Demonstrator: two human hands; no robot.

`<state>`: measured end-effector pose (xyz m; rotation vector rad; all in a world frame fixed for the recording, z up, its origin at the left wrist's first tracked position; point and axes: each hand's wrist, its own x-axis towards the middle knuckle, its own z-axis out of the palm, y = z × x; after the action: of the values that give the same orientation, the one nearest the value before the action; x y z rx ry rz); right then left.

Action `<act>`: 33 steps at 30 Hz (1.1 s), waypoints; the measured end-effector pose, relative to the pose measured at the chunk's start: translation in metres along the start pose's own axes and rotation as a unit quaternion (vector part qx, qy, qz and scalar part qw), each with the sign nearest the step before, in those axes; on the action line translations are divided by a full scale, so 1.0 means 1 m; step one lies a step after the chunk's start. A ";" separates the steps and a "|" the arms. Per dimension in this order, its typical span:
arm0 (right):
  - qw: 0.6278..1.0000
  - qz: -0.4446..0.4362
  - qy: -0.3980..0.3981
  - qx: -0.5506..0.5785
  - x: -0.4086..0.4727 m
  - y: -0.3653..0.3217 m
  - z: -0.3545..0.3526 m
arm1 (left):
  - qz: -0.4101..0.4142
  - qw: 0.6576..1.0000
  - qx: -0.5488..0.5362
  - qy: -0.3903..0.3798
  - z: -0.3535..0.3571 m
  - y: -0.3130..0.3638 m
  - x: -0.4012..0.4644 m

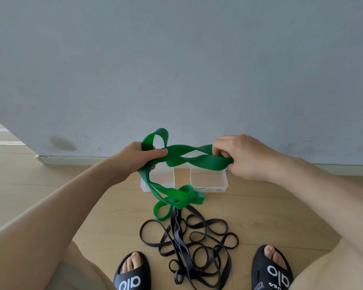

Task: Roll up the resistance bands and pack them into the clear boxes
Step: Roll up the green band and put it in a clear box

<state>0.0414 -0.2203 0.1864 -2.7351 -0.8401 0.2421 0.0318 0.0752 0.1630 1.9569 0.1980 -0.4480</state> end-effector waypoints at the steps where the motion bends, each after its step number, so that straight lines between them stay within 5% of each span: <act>1: 0.999 -0.021 0.026 -0.041 0.001 0.000 0.003 | 0.000 1.000 0.000 -0.007 -0.001 -0.001 -0.001; 5: 0.976 -0.089 0.146 -0.133 0.006 0.000 0.012 | -0.008 1.000 0.004 -0.022 0.003 -0.001 -0.001; 12: 0.981 -0.077 0.145 -0.104 0.008 -0.001 0.018 | -0.025 0.998 0.055 -0.010 0.002 -0.002 -0.003; 16: 0.990 -0.020 0.036 0.131 0.002 -0.013 0.010 | -0.066 0.968 0.238 -0.039 -0.001 -0.010 -0.005; 18: 0.972 -0.003 -0.025 0.233 -0.001 -0.021 0.008 | -0.004 0.959 0.281 -0.042 0.005 -0.005 -0.009; 21: 0.946 -0.001 -0.073 0.315 0.002 -0.032 0.007 | 0.098 0.969 0.202 -0.108 0.022 0.008 -0.013; 24: 0.936 -0.010 -0.073 0.345 0.007 -0.037 0.002 | 0.108 0.960 0.155 -0.206 0.033 0.014 -0.018; 27: 0.910 -0.005 -0.076 0.407 0.009 -0.032 -0.004 | 0.107 0.963 0.130 -0.211 0.033 0.018 -0.021; 30: 0.928 0.009 -0.081 0.363 0.010 -0.027 -0.006 | 0.134 0.972 0.117 -0.151 0.029 0.021 -0.019; 33: 0.983 0.035 -0.022 0.181 0.011 -0.024 -0.004 | 0.153 0.978 0.116 -0.084 0.018 0.022 -0.019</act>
<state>0.0386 -0.1960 0.1964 -2.4264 -0.6385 0.4259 0.0180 0.0504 0.1827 2.1190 -0.2722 -0.4455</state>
